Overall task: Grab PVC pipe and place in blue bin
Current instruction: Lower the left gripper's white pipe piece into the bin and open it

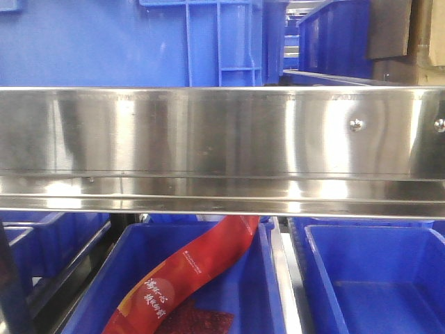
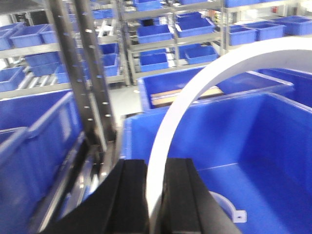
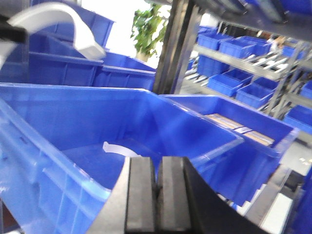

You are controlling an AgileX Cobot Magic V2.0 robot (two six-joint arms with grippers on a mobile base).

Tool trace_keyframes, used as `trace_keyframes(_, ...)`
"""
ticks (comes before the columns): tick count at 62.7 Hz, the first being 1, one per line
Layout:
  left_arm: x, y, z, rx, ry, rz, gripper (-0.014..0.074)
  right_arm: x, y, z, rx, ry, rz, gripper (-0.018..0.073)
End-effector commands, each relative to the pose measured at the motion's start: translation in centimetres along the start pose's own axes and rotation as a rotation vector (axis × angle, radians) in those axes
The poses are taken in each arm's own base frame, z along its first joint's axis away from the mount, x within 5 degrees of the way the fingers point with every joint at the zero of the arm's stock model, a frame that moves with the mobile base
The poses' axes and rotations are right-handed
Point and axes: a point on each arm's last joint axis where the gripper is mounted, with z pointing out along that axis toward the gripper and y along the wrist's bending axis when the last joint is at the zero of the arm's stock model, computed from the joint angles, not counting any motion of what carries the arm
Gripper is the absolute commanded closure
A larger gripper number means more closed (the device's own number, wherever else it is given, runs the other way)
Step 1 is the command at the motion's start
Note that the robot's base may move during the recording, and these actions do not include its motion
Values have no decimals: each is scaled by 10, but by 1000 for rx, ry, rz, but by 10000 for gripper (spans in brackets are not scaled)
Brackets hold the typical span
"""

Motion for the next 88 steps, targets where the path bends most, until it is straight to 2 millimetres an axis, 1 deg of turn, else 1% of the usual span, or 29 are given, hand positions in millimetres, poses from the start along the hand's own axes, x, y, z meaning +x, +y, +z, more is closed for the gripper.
trace_keyframes(1,-8,-5,5,11,-81,11,707,3,-1,-14,40,-27,1,727)
trace_keyframes(5,-8,-8,11,18,-99,44,707,7,1,-23,47,-35,10,727)
trace_keyframes(13,-9,-10,21,27,-88,53,707,14,2,-31,57,-37,15,727)
trace_keyframes(24,-15,-10,38,26,-94,53,707,16,2,-31,60,-35,17,727)
trace_keyframes(31,-18,-16,48,44,-93,52,707,16,2,-31,60,-35,17,727)
trace_keyframes(45,-10,-34,71,95,-71,54,707,15,2,-31,63,-37,17,727)
trace_keyframes(56,2,-37,83,101,-34,56,703,15,2,-31,63,-37,17,727)
trace_keyframes(58,3,-37,84,102,-30,56,687,15,2,-31,63,-37,17,727)
trace_keyframes(61,4,-37,85,103,-28,57,637,15,2,-31,63,-37,17,727)
trace_keyframes(68,5,-38,86,103,-24,57,496,15,2,-31,65,-38,17,727)
trace_keyframes(74,6,-38,86,104,-19,57,421,15,2,-31,65,-38,17,727)
trace_keyframes(79,5,-38,86,103,-24,57,402,15,2,-31,65,-38,17,727)
trace_keyframes(88,4,-38,83,106,-17,57,410,15,2,-31,67,-39,17,727)
